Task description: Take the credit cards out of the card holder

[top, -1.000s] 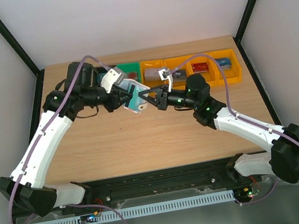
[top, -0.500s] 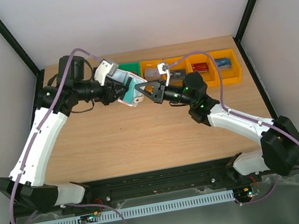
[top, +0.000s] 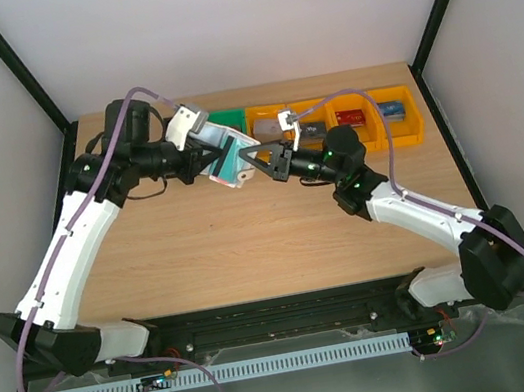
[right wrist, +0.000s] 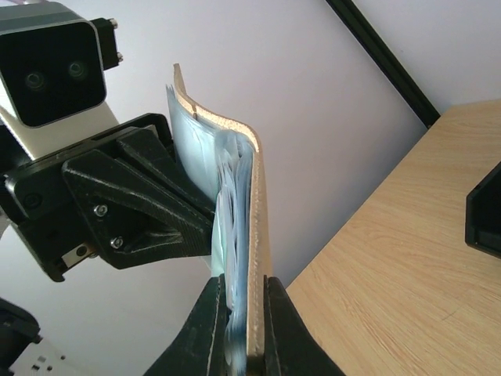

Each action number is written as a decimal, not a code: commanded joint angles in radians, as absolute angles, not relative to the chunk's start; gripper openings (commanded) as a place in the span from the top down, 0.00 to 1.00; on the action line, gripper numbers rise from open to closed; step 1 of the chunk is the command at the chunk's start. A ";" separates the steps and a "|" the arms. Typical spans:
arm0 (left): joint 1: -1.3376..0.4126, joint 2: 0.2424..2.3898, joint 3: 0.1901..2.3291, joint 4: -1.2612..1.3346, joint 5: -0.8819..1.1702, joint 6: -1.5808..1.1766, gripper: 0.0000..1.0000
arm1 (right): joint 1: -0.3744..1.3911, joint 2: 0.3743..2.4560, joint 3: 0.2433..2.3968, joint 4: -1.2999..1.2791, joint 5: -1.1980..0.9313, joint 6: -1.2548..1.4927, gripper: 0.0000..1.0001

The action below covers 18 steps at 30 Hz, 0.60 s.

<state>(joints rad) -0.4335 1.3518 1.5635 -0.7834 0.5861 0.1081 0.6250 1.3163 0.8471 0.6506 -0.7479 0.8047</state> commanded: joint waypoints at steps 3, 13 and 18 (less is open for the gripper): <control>-0.426 1.302 1.551 -0.775 0.690 0.140 0.98 | 0.592 1.224 0.826 0.556 -0.784 0.710 0.98; -0.416 1.289 1.579 -0.821 0.726 0.194 0.98 | 0.574 1.166 0.837 0.447 -0.774 0.619 0.98; -0.415 1.271 1.610 -0.869 0.698 0.249 0.50 | 0.571 1.165 0.870 0.378 -0.810 0.559 0.99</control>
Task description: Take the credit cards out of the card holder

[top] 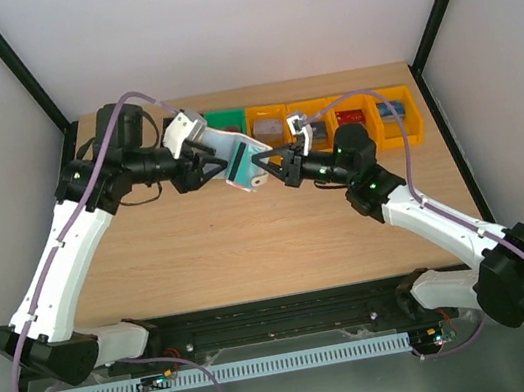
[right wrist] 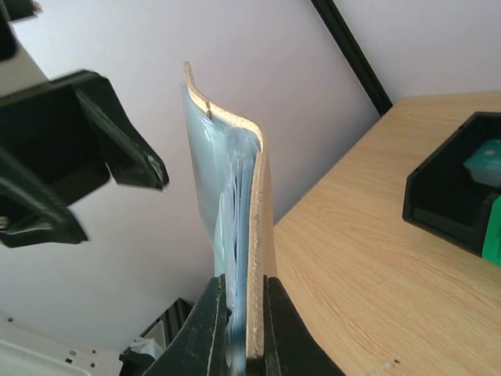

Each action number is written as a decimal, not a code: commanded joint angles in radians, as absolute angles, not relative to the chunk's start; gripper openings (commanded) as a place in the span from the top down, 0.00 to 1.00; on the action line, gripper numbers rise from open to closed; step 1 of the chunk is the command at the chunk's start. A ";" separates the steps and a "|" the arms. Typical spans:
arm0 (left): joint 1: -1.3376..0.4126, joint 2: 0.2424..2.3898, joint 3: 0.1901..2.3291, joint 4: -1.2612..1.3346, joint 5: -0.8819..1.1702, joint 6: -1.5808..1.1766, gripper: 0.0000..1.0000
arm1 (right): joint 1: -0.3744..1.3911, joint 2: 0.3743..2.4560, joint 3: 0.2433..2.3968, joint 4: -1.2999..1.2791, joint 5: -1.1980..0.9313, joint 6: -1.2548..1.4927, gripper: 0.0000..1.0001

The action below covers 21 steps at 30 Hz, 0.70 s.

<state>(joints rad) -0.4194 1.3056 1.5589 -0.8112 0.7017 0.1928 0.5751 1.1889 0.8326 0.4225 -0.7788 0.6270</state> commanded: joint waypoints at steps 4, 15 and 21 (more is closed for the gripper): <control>-0.416 1.262 1.588 -0.883 0.555 0.290 0.17 | 0.571 1.150 0.889 0.347 -0.914 0.514 0.98; -0.417 1.263 1.524 -0.927 0.624 0.388 0.01 | 0.572 1.072 0.899 0.300 -1.135 0.407 0.98; -0.439 1.272 1.522 -0.983 0.840 0.454 0.01 | 0.572 1.072 0.912 0.283 -1.126 0.372 0.98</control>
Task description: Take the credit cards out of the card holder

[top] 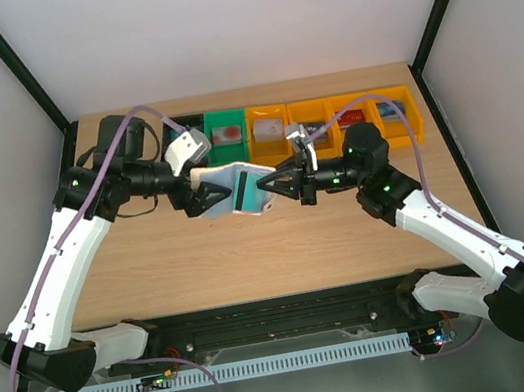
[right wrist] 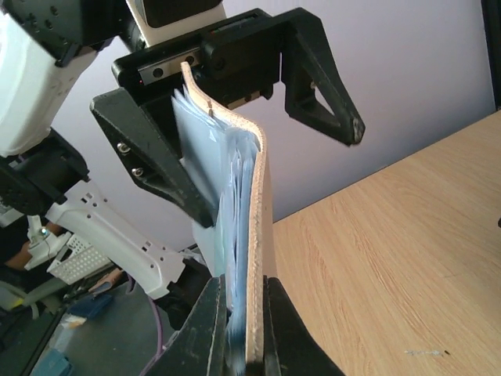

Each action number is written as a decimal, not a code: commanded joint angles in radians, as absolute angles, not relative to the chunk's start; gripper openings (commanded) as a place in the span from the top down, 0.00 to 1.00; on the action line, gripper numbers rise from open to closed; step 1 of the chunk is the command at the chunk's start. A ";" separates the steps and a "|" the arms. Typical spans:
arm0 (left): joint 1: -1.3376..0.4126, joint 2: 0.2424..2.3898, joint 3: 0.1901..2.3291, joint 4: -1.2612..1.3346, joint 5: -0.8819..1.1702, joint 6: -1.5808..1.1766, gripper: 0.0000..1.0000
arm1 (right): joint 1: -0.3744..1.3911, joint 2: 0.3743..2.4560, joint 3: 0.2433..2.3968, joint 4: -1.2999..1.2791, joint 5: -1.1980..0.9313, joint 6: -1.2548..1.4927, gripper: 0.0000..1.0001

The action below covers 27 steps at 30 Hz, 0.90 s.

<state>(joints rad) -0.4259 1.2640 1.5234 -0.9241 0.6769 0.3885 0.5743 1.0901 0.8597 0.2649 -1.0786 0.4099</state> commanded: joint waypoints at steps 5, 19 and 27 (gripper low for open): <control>-0.460 1.276 1.498 -1.008 0.914 0.485 0.12 | 0.572 1.103 0.928 0.288 -1.138 0.375 0.98; -0.394 1.254 1.232 -0.746 1.130 0.208 0.98 | 0.571 1.214 0.920 0.114 -0.867 0.390 0.96; -0.342 1.330 0.924 -0.229 1.134 -0.356 0.98 | 0.569 1.349 0.831 0.047 -0.596 0.428 0.64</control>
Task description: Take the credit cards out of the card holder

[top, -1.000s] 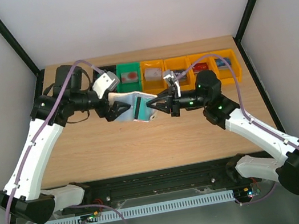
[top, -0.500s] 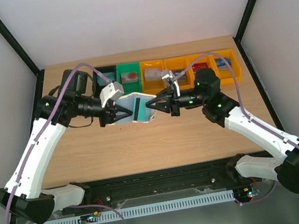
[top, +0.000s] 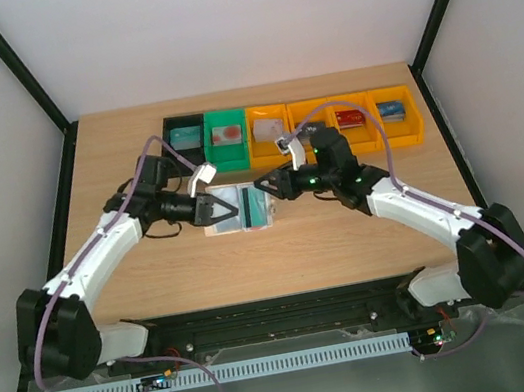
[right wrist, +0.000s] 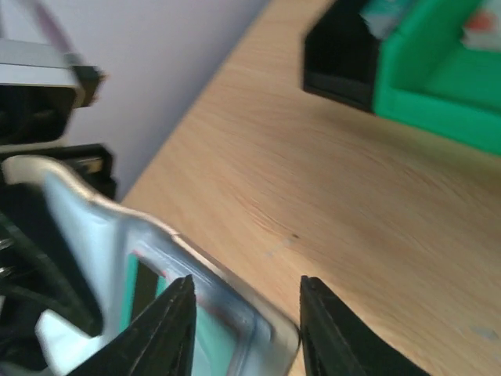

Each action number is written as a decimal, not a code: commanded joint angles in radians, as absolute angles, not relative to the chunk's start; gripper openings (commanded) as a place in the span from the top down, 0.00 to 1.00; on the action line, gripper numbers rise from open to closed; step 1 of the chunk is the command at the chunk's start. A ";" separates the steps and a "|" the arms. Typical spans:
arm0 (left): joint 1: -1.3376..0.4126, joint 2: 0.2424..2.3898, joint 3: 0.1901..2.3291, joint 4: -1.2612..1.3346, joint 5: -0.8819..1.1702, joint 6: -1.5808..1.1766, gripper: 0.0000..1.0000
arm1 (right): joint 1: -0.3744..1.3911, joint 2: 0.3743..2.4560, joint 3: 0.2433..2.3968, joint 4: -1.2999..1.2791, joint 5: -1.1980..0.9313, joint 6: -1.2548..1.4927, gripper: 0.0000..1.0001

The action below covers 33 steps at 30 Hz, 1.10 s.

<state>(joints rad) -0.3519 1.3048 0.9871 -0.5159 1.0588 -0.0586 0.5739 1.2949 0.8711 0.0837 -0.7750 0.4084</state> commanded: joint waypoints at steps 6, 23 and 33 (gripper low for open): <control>-0.319 1.401 0.786 -0.012 1.118 -0.564 0.98 | 0.569 1.417 0.809 0.019 -0.521 0.429 0.52; -0.289 1.405 0.827 -0.075 1.071 -0.517 0.98 | 0.931 1.270 0.909 -0.082 -0.115 0.380 0.41; -0.272 1.385 0.818 -0.061 1.083 -0.525 0.98 | 0.960 1.347 0.937 -0.111 -0.082 0.371 0.56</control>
